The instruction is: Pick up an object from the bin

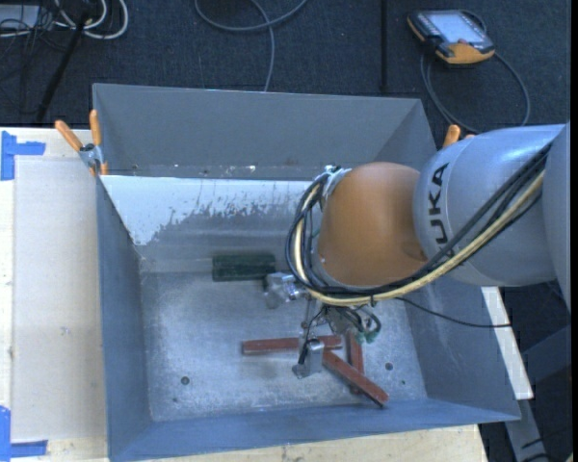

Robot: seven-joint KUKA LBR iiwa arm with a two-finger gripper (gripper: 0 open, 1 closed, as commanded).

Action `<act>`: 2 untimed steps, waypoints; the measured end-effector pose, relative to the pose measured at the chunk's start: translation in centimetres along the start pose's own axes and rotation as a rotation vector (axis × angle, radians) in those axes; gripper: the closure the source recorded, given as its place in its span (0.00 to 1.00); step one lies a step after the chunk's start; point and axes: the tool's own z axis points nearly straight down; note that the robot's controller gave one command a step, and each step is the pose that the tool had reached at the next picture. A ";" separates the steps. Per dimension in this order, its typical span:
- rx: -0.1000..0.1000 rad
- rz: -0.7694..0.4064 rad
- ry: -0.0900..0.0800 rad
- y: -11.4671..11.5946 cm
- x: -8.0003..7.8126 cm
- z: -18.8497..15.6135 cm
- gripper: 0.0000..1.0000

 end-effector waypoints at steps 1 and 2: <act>-0.001 0.118 0.006 -0.7 -1.6 6.2 1.00; -0.001 0.119 0.006 -0.7 -1.6 6.2 0.00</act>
Offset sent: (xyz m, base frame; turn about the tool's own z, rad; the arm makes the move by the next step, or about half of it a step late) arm 0.0000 0.0000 0.0000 0.0000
